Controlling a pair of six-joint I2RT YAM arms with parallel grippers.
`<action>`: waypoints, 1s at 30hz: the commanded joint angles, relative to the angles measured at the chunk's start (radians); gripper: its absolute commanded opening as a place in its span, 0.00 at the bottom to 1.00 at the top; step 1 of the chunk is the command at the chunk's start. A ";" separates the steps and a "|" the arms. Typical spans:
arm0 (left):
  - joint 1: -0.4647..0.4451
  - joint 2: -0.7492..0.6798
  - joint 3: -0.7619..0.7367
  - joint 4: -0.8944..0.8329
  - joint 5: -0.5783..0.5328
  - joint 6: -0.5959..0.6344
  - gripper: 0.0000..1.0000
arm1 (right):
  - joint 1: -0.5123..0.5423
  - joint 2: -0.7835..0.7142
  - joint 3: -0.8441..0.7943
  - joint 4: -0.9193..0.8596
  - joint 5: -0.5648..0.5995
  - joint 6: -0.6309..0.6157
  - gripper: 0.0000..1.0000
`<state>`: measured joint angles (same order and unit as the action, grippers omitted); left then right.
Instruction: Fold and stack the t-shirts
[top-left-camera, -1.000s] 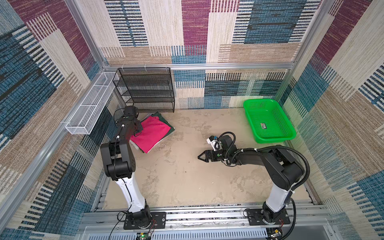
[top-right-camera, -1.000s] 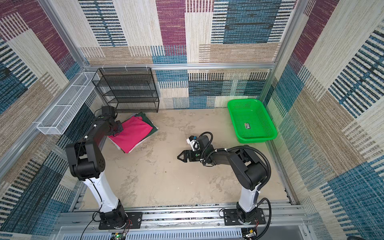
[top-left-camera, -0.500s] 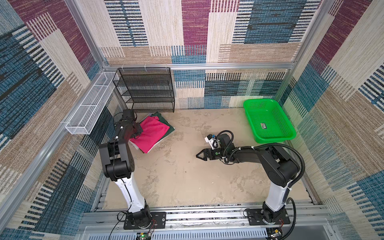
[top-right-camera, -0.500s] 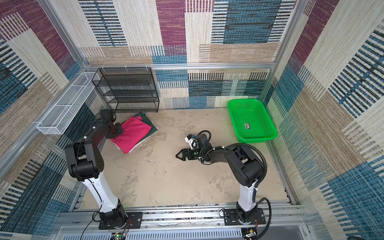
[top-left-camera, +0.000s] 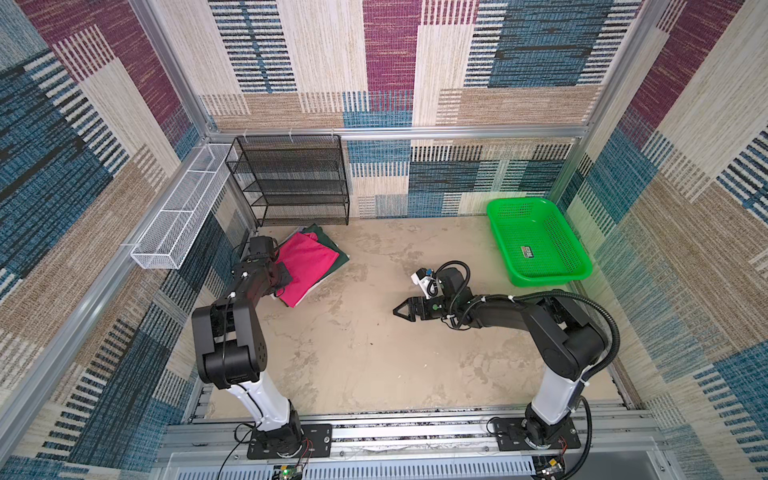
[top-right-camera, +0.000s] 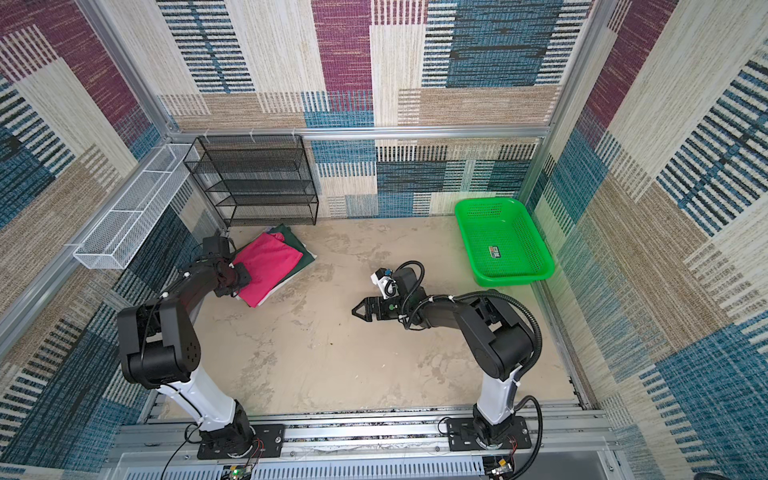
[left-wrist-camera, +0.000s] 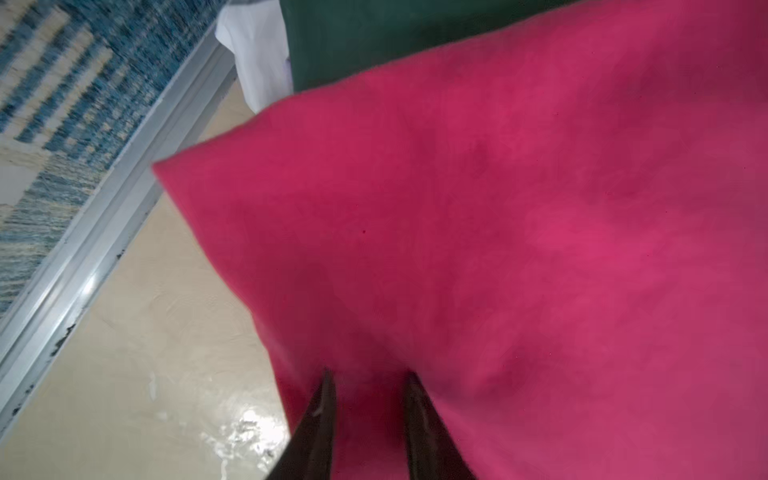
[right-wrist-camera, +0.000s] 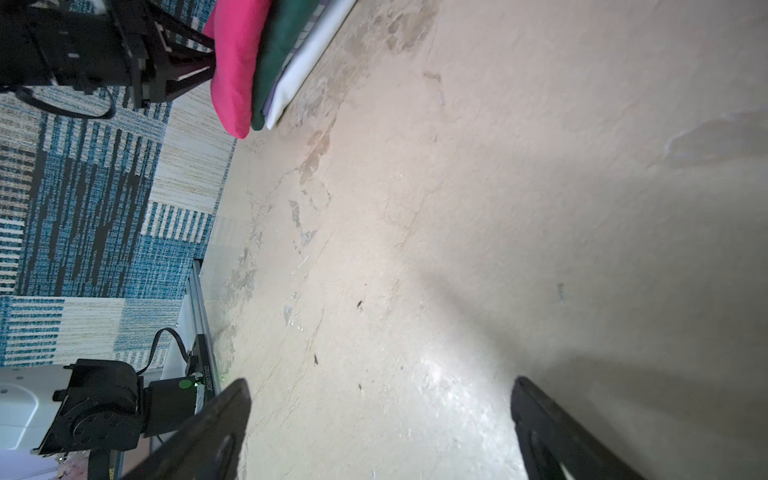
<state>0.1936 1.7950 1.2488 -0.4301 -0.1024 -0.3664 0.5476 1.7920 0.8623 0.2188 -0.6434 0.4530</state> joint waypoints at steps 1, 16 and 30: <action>-0.003 0.036 0.038 -0.013 0.026 -0.008 0.30 | 0.000 -0.029 -0.016 0.015 0.015 0.007 0.99; -0.201 0.071 0.273 0.012 0.187 0.053 0.33 | 0.000 -0.043 0.021 0.004 0.054 0.010 0.99; -0.286 0.285 0.426 -0.020 0.223 0.047 0.32 | 0.000 -0.061 0.015 -0.054 0.073 -0.020 0.99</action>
<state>-0.0925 2.0960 1.6741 -0.4641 0.0887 -0.3408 0.5476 1.7462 0.8768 0.1730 -0.5900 0.4473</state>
